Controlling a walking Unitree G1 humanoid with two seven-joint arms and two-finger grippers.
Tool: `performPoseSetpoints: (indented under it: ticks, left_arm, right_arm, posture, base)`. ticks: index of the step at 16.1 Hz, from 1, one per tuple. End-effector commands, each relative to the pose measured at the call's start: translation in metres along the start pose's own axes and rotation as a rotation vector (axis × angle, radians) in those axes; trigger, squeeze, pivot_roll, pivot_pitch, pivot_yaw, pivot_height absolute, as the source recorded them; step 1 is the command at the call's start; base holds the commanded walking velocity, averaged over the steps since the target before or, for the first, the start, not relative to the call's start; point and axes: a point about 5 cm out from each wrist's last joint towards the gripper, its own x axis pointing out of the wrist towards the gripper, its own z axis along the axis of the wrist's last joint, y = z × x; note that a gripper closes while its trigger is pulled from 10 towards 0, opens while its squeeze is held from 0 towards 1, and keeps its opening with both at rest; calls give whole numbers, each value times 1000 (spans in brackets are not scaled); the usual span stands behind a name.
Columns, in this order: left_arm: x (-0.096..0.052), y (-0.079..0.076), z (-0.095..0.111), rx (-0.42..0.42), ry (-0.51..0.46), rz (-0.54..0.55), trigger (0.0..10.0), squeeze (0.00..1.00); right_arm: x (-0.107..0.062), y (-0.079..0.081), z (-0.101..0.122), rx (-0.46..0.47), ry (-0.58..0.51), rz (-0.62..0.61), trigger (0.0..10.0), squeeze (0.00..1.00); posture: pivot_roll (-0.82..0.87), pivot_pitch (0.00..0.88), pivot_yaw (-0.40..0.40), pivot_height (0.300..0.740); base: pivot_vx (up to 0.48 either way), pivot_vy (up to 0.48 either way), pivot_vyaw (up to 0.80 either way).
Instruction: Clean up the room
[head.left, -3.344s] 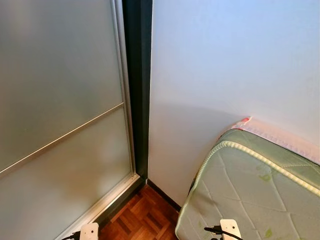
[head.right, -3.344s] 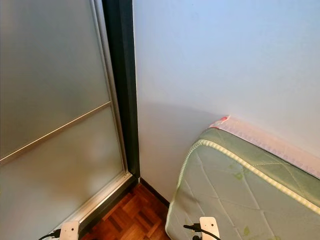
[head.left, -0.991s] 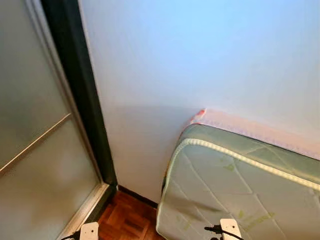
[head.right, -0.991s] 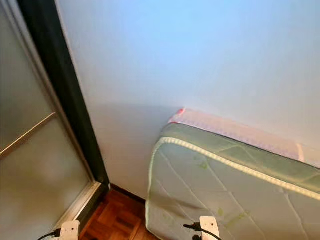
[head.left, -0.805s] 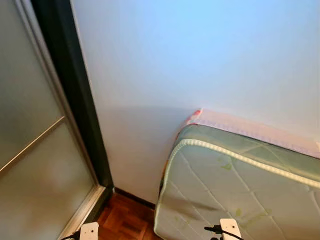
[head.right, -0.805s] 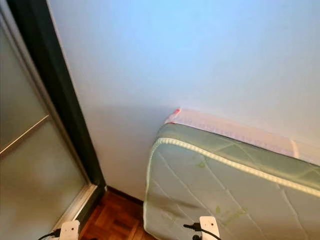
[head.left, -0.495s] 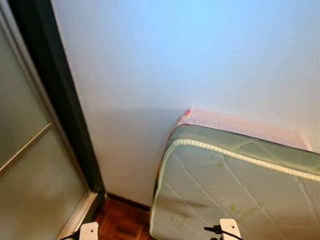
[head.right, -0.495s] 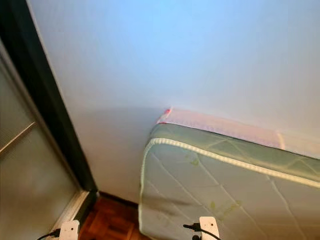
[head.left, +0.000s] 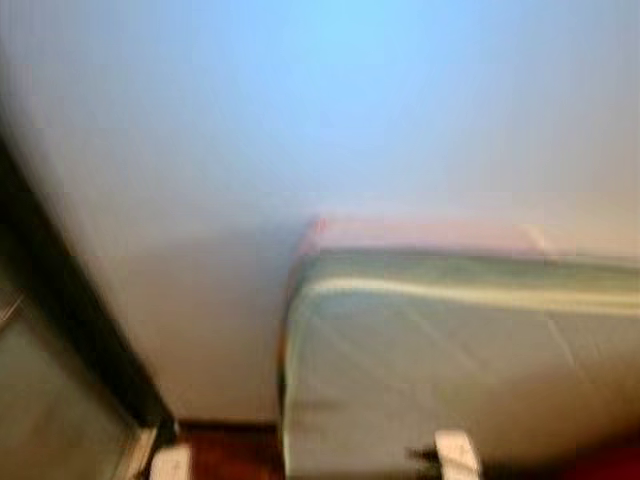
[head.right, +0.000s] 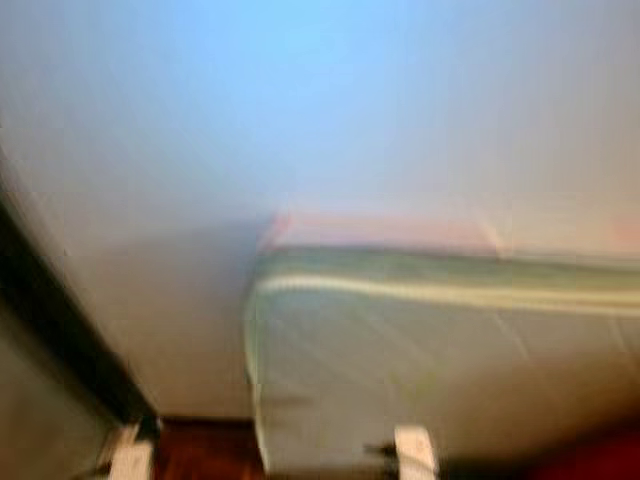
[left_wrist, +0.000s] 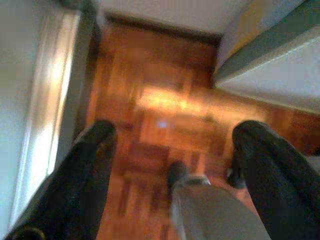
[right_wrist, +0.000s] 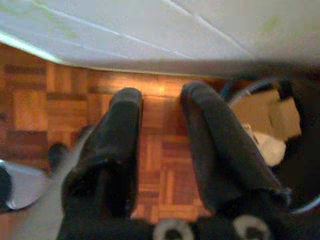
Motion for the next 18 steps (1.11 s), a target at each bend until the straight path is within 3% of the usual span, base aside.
performPoseSetpoints:
  ticks: [1, 18]
  left_arm:
    - [-2, -33, -23, 184, 118, -110, 10000, 0]
    - [-3, -32, -23, 188, 123, -112, 10000, 0]
  right_arm:
    - [2, -21, 72, 136, -137, 51, 10000, 0]
    - [2, -22, 72, 122, -128, 49, 10000, 0]
  posture:
    - [129, 0, -136, 740]
    - [129, 0, -139, 740]
  base:
    - [0, 0, -788]
    - [0, 0, -787]
